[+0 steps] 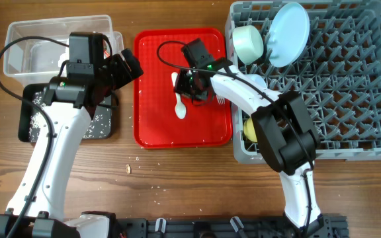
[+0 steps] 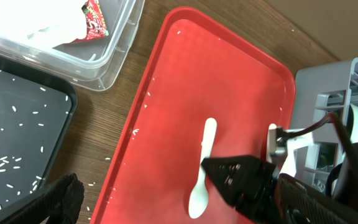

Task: Sort waste into correct bins and load items into the dishwasher rack
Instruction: 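Carry the white spoon right and drop it into the dish rack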

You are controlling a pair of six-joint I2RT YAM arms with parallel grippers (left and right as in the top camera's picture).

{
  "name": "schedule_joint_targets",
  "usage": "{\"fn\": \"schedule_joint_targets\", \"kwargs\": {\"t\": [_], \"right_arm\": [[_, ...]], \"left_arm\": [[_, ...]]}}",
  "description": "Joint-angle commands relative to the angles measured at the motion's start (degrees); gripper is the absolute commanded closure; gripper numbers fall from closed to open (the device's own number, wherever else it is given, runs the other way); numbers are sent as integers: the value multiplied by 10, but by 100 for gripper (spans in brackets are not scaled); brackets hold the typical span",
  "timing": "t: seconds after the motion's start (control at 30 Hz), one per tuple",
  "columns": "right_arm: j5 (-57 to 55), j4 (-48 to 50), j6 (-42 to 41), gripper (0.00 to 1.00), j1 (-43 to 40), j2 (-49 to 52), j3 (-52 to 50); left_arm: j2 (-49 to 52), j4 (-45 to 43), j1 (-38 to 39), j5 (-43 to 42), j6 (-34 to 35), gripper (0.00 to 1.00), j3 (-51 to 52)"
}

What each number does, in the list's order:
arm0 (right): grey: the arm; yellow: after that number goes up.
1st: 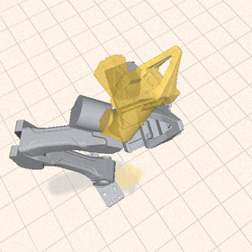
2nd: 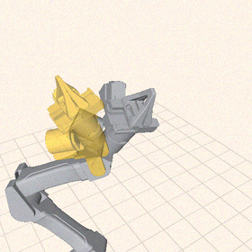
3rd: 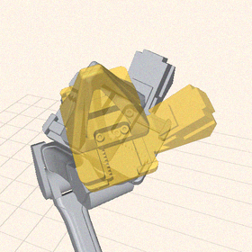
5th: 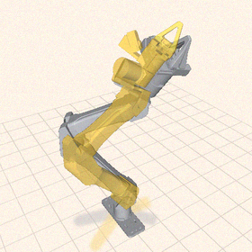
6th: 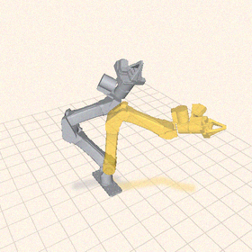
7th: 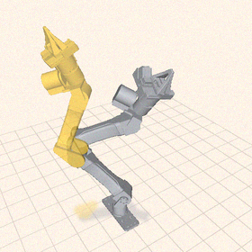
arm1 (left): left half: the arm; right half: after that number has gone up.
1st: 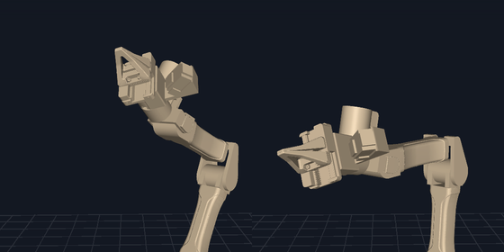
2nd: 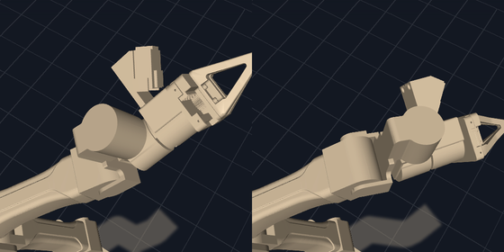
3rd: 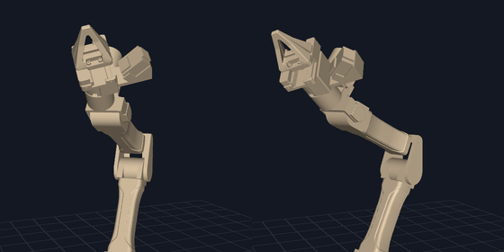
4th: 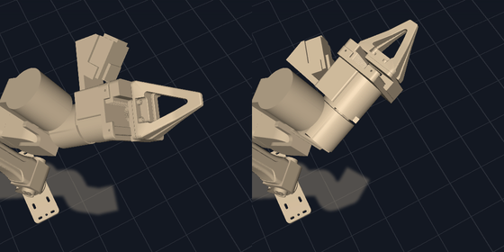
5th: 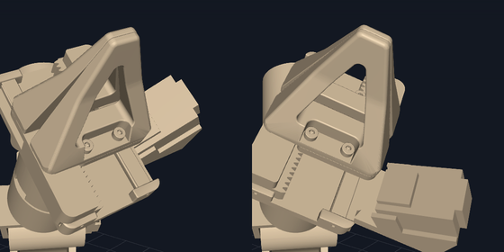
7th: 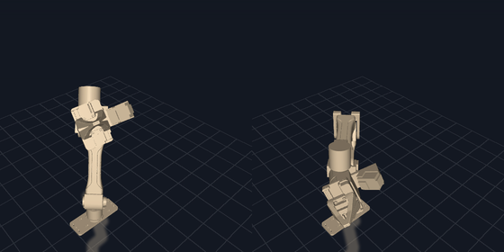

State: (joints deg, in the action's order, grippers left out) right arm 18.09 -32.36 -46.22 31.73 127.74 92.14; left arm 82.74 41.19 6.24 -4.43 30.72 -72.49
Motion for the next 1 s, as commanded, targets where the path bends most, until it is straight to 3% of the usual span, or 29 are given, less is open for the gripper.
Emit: {"fn": "schedule_joint_targets", "kwargs": {"t": [0.0, 0.53, 0.73, 0.97], "right_arm": [[52, -40, 26, 54, 1, 43, -33], [-94, -75, 72, 59, 47, 43, -33], [-97, -77, 66, 83, 50, 43, -33], [-99, -76, 52, 96, 42, 40, -33]], "left_arm": [[5, 0, -3, -5, -2, 0, -4], [5, 0, -3, -5, -2, 0, -4], [5, 0, -3, -5, -2, 0, -4], [5, 0, -3, -5, -2, 0, -4]]}}
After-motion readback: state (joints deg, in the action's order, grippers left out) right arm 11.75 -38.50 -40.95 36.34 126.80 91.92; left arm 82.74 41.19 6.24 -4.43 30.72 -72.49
